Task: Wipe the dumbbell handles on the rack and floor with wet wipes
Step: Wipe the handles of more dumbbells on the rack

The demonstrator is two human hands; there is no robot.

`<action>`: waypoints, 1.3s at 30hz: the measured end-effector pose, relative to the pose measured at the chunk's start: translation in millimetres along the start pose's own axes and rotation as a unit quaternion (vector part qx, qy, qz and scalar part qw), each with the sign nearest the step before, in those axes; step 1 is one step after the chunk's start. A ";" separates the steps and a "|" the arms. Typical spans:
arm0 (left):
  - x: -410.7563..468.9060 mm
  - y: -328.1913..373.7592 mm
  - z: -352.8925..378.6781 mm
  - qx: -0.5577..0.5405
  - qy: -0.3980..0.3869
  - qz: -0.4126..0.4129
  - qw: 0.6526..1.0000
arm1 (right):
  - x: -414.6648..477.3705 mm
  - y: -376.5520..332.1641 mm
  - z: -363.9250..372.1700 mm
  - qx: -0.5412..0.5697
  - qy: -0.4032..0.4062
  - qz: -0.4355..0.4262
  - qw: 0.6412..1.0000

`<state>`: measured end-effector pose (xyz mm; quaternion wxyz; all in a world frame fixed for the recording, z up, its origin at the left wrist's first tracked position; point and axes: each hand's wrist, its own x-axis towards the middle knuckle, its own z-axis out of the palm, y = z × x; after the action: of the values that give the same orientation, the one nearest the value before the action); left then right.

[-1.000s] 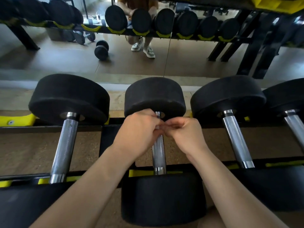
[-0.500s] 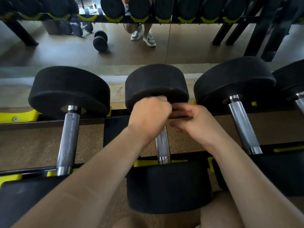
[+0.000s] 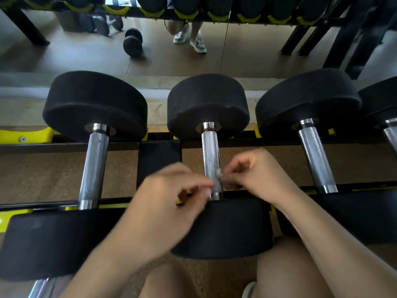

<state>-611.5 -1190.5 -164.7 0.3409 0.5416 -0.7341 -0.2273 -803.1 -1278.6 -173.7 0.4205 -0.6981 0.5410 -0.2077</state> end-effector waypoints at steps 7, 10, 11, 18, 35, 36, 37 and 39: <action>-19.7 -1.4 24.2 0.026 0.100 -0.006 0.995 | 19.6 -11.2 6.3 -0.063 0.103 -0.061 0.991; -23.9 -1.7 26.9 0.002 0.107 -0.019 0.994 | 8.3 -9.6 0.7 -0.066 0.014 -0.044 0.997; -24.4 -2.4 26.7 -0.006 0.108 -0.022 0.994 | 1.9 -9.1 -0.5 -0.084 -0.035 -0.033 0.995; -25.8 -4.7 26.1 -0.006 0.122 -0.006 0.992 | 21.6 -12.3 4.0 -0.180 0.092 -0.165 0.965; -28.1 -10.8 20.1 -0.085 0.097 -0.055 0.990 | 33.8 -45.8 0.3 -0.421 -0.129 -0.282 0.852; -26.7 -10.0 16.6 -0.115 0.091 -0.073 0.986 | 36.6 -49.2 -0.3 -0.412 -0.131 -0.279 0.858; -24.0 -10.5 12.8 -0.145 0.088 -0.096 0.981 | 35.7 -49.7 -0.5 -0.402 -0.163 -0.275 0.858; -16.5 -14.0 9.2 -0.157 0.082 -0.146 0.973 | 25.7 -49.7 1.3 -0.410 -0.272 -0.265 0.829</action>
<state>-606.4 -1179.5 -184.8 0.4435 0.5994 -0.5717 -0.3423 -764.9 -1299.0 -138.3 0.1545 -0.9513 0.2339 0.1281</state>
